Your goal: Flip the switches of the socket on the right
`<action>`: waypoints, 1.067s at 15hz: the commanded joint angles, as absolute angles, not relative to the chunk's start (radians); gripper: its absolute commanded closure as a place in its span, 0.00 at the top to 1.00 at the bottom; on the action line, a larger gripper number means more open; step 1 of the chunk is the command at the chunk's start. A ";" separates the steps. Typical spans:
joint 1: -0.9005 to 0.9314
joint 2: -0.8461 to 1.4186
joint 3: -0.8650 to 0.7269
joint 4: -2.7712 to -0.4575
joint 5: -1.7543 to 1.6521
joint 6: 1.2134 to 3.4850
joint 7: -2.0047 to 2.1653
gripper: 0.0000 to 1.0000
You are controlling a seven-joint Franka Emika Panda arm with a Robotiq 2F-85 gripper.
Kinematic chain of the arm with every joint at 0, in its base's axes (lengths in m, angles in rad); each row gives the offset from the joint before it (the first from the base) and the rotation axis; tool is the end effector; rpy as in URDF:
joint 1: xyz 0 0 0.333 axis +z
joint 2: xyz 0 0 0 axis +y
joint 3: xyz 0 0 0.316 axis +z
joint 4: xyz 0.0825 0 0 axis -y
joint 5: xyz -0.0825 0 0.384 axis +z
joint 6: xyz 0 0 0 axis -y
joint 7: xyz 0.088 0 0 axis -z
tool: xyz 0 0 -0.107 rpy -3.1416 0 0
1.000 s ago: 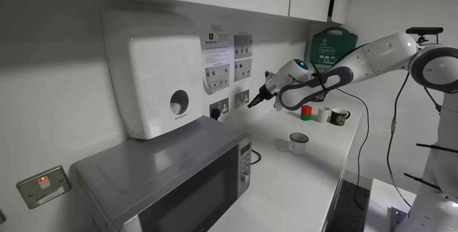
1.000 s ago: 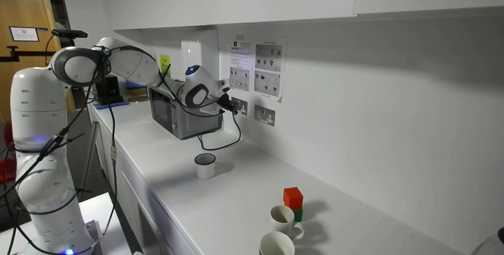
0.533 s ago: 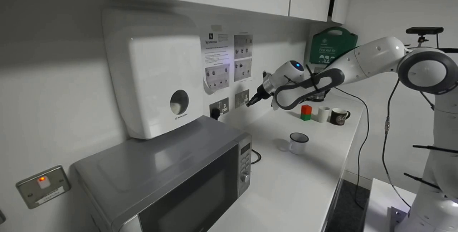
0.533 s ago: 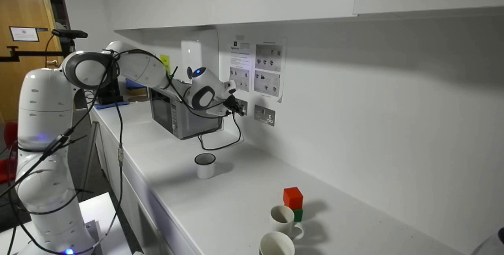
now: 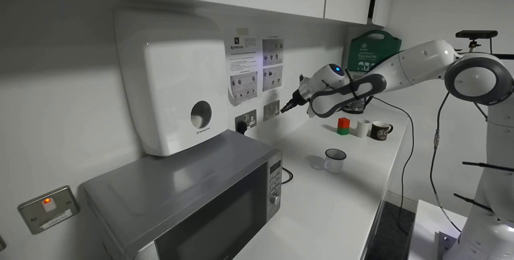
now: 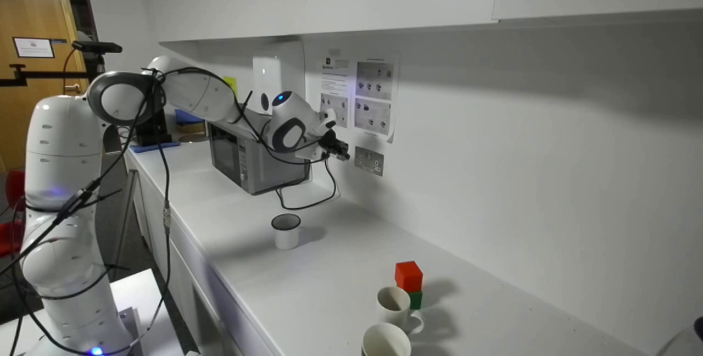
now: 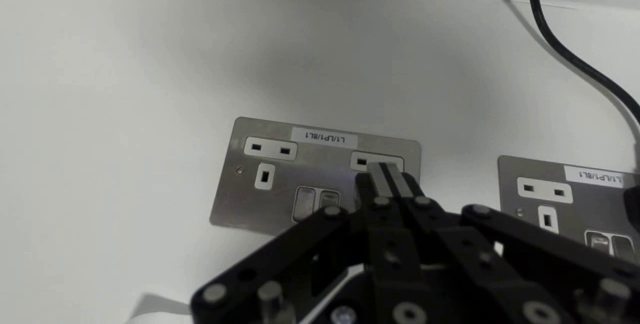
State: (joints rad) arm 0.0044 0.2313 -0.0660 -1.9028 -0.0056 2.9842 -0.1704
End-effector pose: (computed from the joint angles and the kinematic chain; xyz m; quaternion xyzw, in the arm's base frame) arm 0.6588 -0.0368 0.4822 0.9092 0.0558 0.4089 0.0558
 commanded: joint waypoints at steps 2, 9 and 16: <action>-0.006 0.280 -0.067 -1.825 -0.016 3.009 -0.197 0.00; -0.016 0.351 -0.060 -1.718 -0.011 2.991 -0.211 0.00; -0.031 0.405 -0.054 -1.657 -0.006 2.983 -0.213 0.00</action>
